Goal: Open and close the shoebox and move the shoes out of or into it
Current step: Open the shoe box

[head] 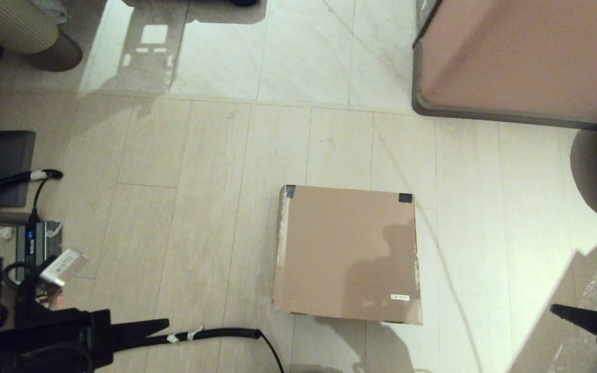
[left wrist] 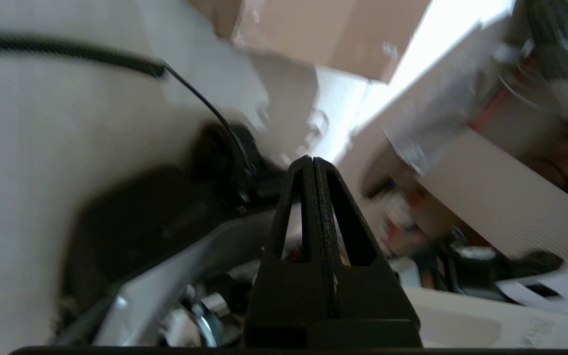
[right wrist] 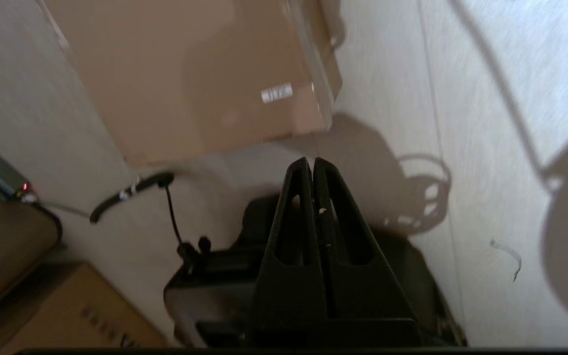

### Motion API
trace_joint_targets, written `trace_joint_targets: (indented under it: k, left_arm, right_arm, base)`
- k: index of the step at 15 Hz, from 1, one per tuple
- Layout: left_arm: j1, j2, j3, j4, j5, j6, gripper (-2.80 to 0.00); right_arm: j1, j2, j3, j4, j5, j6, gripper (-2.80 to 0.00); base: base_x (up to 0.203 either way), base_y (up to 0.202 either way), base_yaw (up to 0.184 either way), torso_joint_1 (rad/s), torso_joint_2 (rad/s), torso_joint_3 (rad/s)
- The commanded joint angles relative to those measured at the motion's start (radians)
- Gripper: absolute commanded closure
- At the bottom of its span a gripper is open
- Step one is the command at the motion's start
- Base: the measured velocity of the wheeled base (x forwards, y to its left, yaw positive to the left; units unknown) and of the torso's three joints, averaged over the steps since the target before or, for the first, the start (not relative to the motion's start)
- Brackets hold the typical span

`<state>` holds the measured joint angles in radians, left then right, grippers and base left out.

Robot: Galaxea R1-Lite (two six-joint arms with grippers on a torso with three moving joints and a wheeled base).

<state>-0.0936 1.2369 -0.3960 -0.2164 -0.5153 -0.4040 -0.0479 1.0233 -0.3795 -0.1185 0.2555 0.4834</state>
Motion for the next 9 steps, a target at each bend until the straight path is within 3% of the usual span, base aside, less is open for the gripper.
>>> trace_joint_targets:
  k: [1, 5, 9]
  left_arm:
    - [-0.002, 0.16, 0.001, -0.037, -0.029, -0.005, 0.0]
    - [-0.028, 0.376, -0.002, -0.205, -0.042, -0.014, 0.0]
    - [-0.107, 0.534, -0.064, -0.291, -0.043, -0.093, 0.0]
  right_arm:
    - [0.0, 0.126, 0.042, -0.036, 0.062, 0.003, 0.0]
    - [-0.001, 0.404, 0.05, -0.16, 0.168, -0.051, 0.0]
    - [-0.006, 0.656, 0.019, -0.289, 0.254, -0.124, 0.0]
  base:
    - [0.0, 0.0, 0.0, 0.0, 0.0, 0.0]
    - [0.0, 0.0, 0.0, 0.0, 0.0, 0.0]
    - [0.0, 0.0, 0.0, 0.0, 0.0, 0.0]
